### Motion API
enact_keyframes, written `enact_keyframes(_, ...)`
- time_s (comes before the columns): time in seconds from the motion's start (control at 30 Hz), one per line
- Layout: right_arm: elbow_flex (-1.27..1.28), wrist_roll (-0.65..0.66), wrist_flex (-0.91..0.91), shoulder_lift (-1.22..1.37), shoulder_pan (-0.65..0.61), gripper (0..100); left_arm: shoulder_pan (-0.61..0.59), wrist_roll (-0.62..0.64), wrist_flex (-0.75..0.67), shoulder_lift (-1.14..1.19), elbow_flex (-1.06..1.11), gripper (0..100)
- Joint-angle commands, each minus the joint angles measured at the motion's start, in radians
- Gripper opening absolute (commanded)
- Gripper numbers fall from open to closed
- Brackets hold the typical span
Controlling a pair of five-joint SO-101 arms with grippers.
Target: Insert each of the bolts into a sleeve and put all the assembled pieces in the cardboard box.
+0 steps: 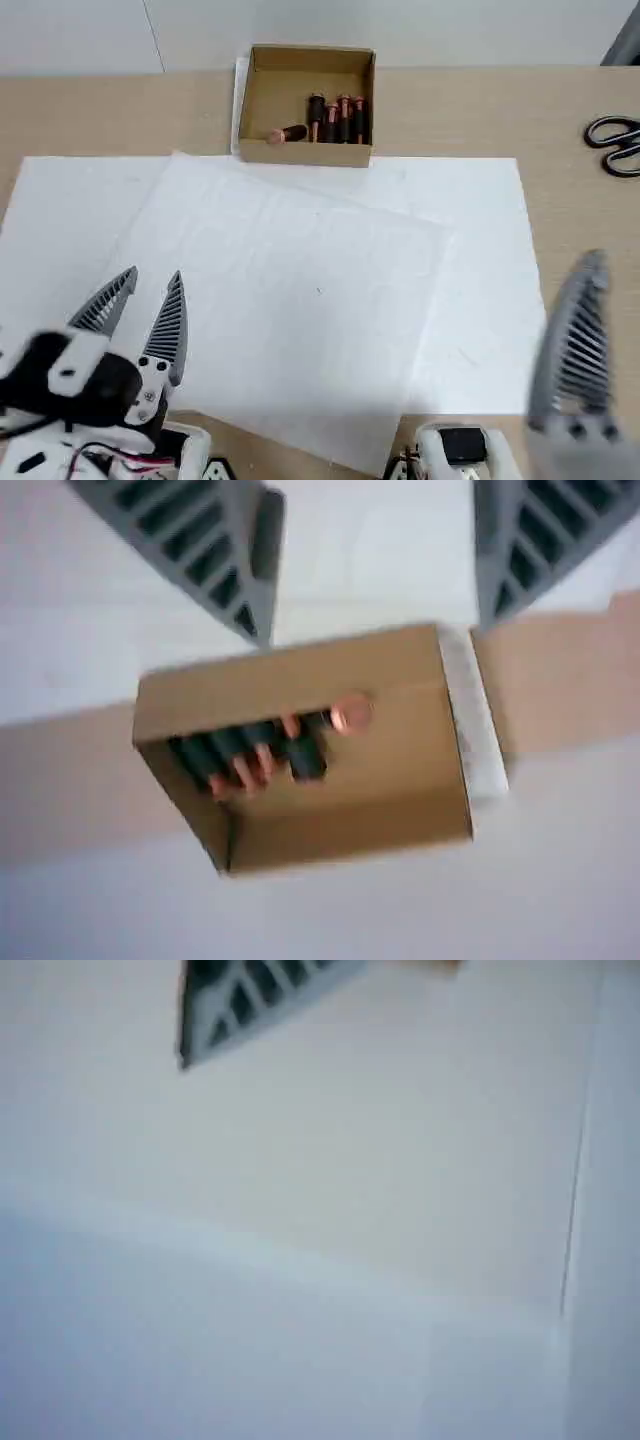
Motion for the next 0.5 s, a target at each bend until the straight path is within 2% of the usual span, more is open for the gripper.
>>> enact_keyframes(0.0, 0.543, 0.006, -0.058, -0.156, 0.01, 20.2, -0.003, -0.005, -0.132, -0.109, 0.16, 13)
enact_keyframes(0.23, 1.349, 0.009, -0.449, -0.466, 0.015, 20.2, -0.005, -0.005, -0.301, -0.135, 0.404, 13)
enact_keyframes(0.47, 1.97, 0.011, -0.805, -0.796, 0.016, 20.2, -0.005, -0.005, -0.396, -0.135, 0.593, 13)
